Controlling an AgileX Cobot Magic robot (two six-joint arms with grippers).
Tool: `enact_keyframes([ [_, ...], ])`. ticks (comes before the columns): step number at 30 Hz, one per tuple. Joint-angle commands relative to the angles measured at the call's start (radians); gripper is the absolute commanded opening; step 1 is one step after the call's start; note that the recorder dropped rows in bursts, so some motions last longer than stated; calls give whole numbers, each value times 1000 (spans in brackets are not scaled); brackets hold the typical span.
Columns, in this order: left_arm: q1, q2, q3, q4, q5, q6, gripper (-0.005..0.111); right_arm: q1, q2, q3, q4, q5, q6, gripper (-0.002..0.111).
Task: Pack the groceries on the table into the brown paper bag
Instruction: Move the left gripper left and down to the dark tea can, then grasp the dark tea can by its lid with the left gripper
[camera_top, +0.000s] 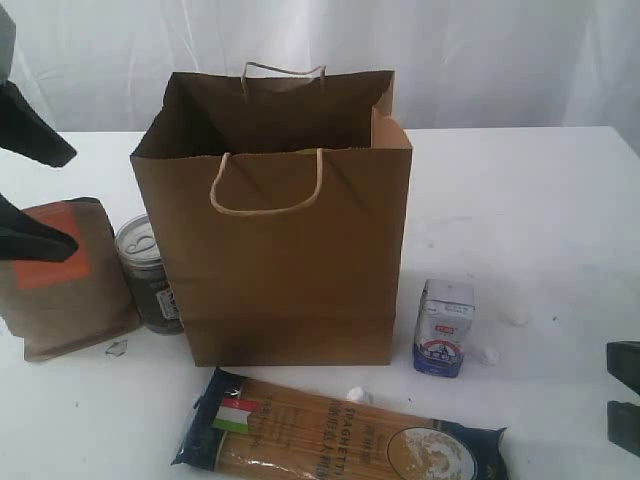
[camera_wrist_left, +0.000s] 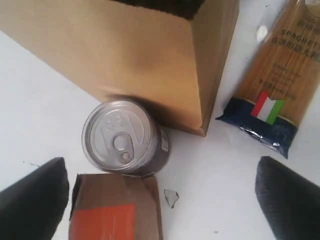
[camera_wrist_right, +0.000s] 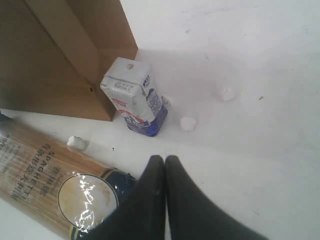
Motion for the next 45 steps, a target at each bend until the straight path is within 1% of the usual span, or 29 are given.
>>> enact_keyframes([
  [1,2,-3,6,-112,62,-9,105,-4,2,3,2,-4,-4,0],
  [4,2,11,6,-184,64,49,105,-4,2,3,2,-4,-4,0],
  [7,2,57,6,-244,32,190,105,-4,2,3,2,-4,-4,0],
  [10,2,121,6,-286,-31,306,105,-4,2,3,2,-4,-4,0],
  [13,2,196,6,-302,-92,376,105,-4,2,3,2,-4,-4,0],
  [20,2,317,6,-323,-102,438,105,-4,2,3,2,-4,-4,0],
  [25,2,359,6,-332,-147,479,105,-4,2,3,2,-4,-4,0],
  [31,2,407,6,-432,-143,556,105,-4,2,3,2,-4,-4,0],
  [45,2,509,6,-427,-162,564,105,-4,2,3,5,-4,-4,0],
])
